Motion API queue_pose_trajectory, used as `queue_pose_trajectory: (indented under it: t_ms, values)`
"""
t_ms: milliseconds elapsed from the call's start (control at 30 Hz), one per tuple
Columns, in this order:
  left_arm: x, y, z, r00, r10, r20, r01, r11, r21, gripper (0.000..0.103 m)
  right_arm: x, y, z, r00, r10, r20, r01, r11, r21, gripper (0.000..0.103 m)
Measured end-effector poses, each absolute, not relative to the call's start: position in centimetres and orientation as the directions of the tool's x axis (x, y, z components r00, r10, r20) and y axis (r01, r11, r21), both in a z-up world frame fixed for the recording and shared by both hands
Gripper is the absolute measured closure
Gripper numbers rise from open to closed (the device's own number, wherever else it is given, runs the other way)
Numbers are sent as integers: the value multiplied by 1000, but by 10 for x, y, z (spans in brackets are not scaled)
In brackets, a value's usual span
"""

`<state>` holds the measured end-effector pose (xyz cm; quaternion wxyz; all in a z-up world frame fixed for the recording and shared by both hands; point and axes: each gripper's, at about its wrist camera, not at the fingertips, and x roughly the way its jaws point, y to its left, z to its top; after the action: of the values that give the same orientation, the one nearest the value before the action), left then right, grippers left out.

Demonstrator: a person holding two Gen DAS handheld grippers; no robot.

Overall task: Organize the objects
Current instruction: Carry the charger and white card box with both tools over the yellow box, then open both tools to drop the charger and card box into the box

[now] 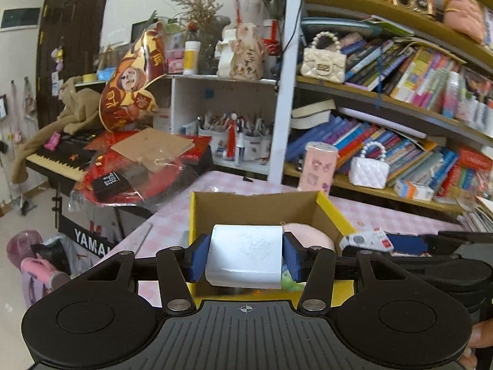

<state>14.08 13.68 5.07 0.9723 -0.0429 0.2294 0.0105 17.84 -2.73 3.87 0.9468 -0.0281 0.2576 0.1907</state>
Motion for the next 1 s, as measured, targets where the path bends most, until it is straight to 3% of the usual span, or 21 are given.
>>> queue_pose_trajectory:
  t_ms: [233,500,600,700,933,1000]
  values:
    - [194,124,30,861,65,-504,-90,996,-25,54,246,-21,28,785,349,-511,-402,916,8,52]
    - [227,108,-3,791,125,-598,-102,992,73,52,308,-1,10,710,385,-590,-475,880,2,52]
    - [230,105,-7,794,143,-591,-101,989,103,49,318,10,4,682,404,-609,-506,862,5,52]
    - [231,101,-5,803,161,-574,-99,986,137,36,325,24,1,653,425,-626,-544,839,3,52]
    - [218,101,2,818,162,-552,-103,985,136,32,335,44,-7,603,433,-671,-586,811,-3,51]
    - [213,104,3,816,164,-554,-110,986,129,32,332,45,-4,621,430,-655,-581,813,-18,45]
